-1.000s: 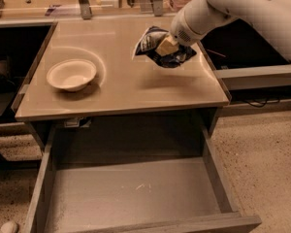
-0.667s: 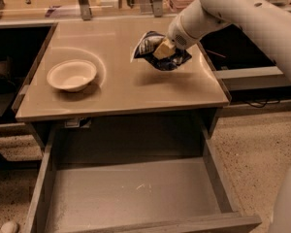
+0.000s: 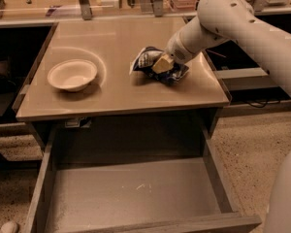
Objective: Pick blue chip bag from top drawer and place on counter
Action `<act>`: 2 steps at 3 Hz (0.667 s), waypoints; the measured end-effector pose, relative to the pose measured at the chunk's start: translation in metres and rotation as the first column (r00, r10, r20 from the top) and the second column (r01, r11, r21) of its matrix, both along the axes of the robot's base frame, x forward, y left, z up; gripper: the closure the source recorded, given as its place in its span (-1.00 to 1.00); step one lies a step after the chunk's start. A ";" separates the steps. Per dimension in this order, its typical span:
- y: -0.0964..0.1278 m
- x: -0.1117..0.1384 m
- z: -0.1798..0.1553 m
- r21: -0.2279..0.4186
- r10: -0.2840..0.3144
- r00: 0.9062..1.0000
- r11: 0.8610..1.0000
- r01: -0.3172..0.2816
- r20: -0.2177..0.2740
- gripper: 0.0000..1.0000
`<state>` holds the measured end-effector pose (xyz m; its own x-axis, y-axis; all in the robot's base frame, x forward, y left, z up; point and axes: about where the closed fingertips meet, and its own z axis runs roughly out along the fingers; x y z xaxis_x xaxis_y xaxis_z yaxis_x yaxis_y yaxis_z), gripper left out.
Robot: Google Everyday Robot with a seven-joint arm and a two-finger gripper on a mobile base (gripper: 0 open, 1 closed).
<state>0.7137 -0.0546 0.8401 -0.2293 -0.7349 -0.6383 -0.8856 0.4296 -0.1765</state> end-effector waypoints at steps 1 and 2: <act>0.000 0.000 0.000 0.000 0.000 1.000 1.000 0.000 0.000 0.65; 0.000 0.000 0.000 0.000 0.000 1.000 1.000 0.000 0.000 0.18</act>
Offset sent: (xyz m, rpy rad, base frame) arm 0.0000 0.0000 0.0001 0.0000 0.0000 0.0000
